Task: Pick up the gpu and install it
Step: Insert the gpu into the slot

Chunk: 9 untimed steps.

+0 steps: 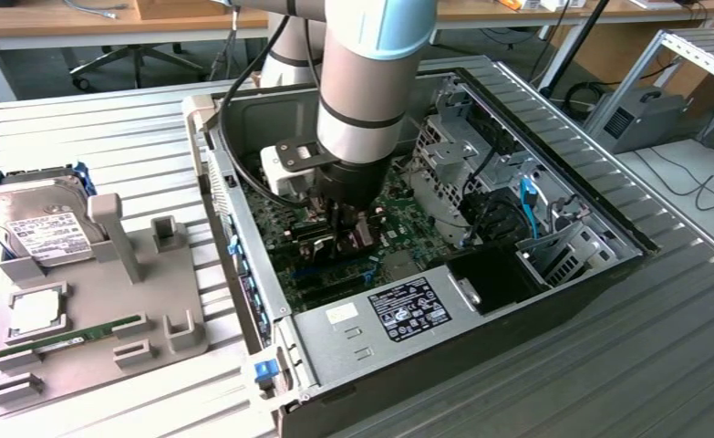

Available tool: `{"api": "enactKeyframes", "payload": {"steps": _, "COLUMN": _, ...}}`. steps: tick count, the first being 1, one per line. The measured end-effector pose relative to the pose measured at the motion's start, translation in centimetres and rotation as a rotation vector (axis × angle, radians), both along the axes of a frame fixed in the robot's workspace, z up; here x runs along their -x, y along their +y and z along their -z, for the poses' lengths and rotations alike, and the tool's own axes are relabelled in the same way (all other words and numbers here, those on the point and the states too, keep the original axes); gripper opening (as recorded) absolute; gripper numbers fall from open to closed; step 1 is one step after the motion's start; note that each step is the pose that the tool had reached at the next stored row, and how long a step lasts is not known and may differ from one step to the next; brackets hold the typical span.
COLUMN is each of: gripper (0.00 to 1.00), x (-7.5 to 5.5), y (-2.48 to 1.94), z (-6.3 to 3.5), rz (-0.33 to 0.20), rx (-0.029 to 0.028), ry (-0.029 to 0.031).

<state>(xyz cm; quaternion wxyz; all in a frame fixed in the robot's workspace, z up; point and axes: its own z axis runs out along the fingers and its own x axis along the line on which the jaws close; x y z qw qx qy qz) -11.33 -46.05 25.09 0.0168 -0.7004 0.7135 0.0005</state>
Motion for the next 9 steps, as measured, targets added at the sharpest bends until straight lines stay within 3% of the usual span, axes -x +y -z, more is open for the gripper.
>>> {"api": "enactKeyframes", "payload": {"steps": 9, "gripper": 0.27, "x": 0.31, "y": 0.0, "z": 0.0, "rz": 0.0, "rx": 0.0, "ry": -0.0005}}
